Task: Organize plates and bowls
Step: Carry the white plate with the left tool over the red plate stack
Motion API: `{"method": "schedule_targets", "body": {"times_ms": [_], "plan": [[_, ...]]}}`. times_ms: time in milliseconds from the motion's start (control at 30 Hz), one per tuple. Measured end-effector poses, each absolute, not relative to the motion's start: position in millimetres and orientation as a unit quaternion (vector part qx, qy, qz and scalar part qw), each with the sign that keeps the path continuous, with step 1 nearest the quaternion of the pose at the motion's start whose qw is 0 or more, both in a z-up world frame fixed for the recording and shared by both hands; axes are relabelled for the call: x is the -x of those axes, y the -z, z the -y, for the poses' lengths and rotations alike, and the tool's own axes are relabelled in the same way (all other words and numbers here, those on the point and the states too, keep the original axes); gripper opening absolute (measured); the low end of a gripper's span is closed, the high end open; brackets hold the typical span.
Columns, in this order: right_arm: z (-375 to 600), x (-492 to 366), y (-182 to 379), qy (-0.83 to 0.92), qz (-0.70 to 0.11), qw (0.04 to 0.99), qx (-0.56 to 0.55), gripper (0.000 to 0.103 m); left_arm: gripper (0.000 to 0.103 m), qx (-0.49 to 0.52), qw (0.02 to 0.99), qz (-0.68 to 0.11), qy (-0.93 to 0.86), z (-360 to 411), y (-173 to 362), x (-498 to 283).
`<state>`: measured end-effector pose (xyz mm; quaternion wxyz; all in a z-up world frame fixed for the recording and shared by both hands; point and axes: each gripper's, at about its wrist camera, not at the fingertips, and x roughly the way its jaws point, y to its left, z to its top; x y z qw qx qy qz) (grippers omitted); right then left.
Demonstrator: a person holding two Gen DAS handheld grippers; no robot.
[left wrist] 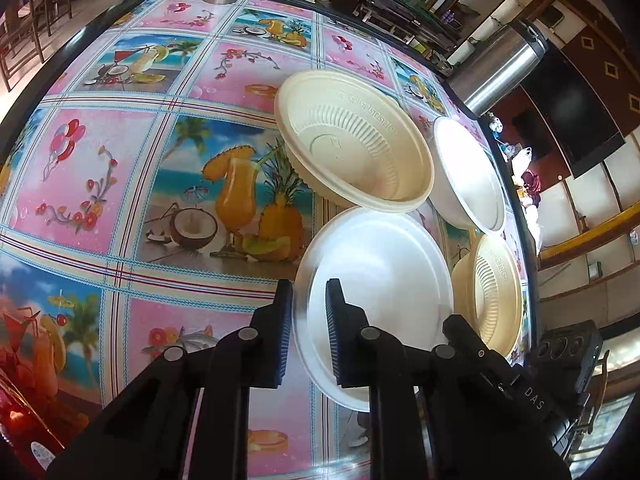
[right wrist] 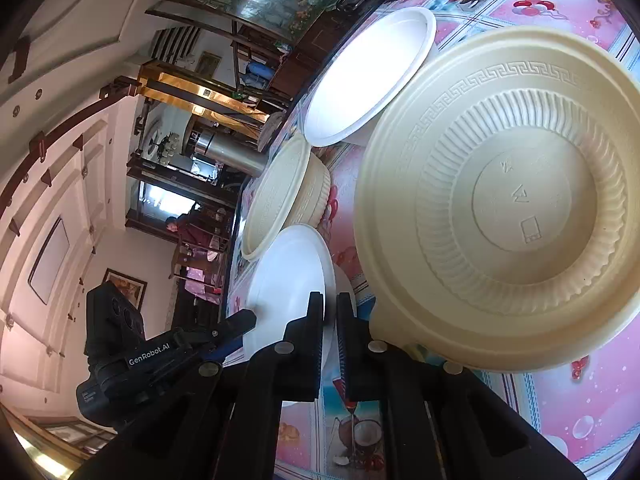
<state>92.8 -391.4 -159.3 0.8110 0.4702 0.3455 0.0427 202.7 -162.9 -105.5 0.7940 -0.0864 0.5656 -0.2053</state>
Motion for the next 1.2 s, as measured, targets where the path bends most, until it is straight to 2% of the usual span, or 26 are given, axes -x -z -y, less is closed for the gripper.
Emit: {"method": "schedule_targets", "body": {"times_ms": [100, 400, 800, 1200], "plan": [[391, -92, 160, -0.039, -0.345, 0.814, -0.465, 0.007, 0.006, 0.086, 0.795, -0.564, 0.206, 161, 107, -202], [388, -88, 158, -0.040, -0.338, 0.825, -0.450, 0.007, 0.006, 0.108, 0.798, -0.554, 0.213, 144, 104, -181], [352, -60, 154, -0.075, -0.348, 0.829, -0.432, 0.007, 0.006, 0.136, 0.823, -0.511, 0.208, 86, 81, -127], [272, -42, 101, -0.165, -0.346, 0.843, -0.377, 0.007, 0.007, 0.154, 0.875, -0.432, 0.154, -18, 37, -53]]}}
